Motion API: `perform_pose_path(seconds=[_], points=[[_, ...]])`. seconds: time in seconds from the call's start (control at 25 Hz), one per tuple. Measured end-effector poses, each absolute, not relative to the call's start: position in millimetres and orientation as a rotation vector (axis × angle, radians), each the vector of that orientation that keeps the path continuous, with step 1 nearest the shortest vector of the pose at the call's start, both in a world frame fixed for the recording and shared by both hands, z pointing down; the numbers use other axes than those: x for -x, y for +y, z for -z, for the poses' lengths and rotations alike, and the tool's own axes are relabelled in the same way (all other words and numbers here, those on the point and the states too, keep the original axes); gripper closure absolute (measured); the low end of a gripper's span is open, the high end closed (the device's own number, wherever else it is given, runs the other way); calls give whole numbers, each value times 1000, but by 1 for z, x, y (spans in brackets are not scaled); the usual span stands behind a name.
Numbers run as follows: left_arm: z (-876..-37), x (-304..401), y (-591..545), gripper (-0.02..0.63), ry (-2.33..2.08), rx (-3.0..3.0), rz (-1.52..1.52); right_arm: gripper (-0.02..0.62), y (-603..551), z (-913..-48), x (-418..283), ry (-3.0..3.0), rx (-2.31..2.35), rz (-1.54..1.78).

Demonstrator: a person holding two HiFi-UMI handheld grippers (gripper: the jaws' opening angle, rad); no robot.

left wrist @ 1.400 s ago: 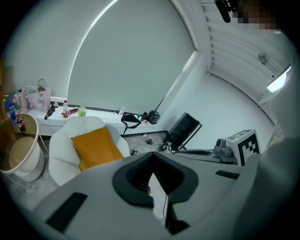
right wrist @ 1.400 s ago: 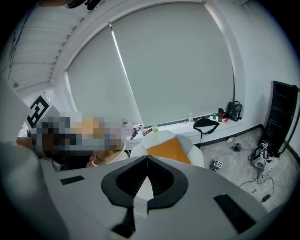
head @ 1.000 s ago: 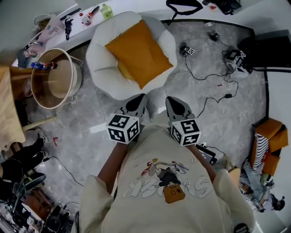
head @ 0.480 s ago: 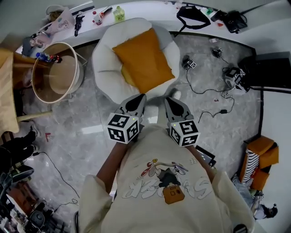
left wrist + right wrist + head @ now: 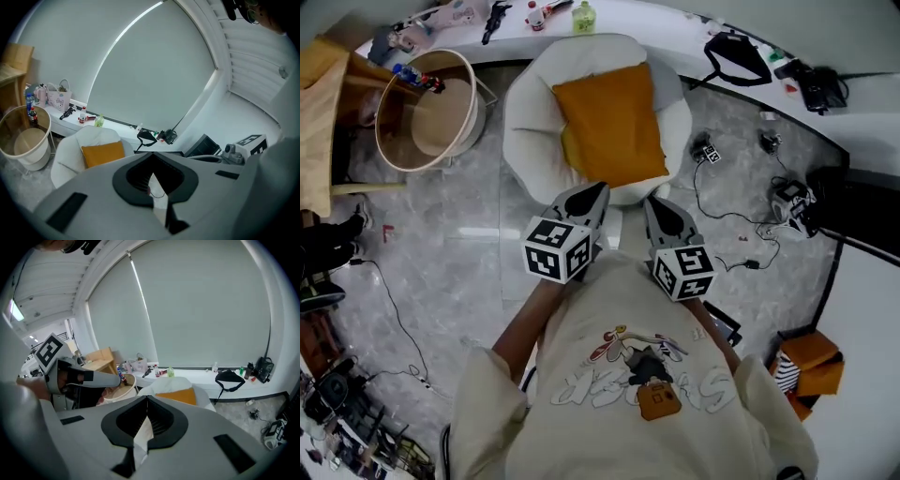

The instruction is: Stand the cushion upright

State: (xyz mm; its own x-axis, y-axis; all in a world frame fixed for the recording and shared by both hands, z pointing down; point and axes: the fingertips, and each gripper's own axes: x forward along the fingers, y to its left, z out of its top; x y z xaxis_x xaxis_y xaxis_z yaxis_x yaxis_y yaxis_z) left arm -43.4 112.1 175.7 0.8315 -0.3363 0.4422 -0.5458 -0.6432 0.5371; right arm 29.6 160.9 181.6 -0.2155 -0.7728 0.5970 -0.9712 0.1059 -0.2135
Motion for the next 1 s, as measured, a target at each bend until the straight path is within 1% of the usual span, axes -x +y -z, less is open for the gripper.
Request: perform_pose_path(seconds=[0.24, 0.48, 0.68, 1.0], points=[[-182, -21, 101, 600, -749, -2188, -372, 575, 133, -185, -87, -2131, -1522, -756], [-196, -82, 91, 600, -856, -2146, -411, 575, 100, -191, -143, -2224, -1385, -796], [-224, -87, 81, 600, -997, -2084, -441, 574, 79, -212, -152, -2294, -1239, -791], [-288, -69, 75, 600, -1081, -2001, -448, 575, 80, -282, -146, -2264, -1108, -768]])
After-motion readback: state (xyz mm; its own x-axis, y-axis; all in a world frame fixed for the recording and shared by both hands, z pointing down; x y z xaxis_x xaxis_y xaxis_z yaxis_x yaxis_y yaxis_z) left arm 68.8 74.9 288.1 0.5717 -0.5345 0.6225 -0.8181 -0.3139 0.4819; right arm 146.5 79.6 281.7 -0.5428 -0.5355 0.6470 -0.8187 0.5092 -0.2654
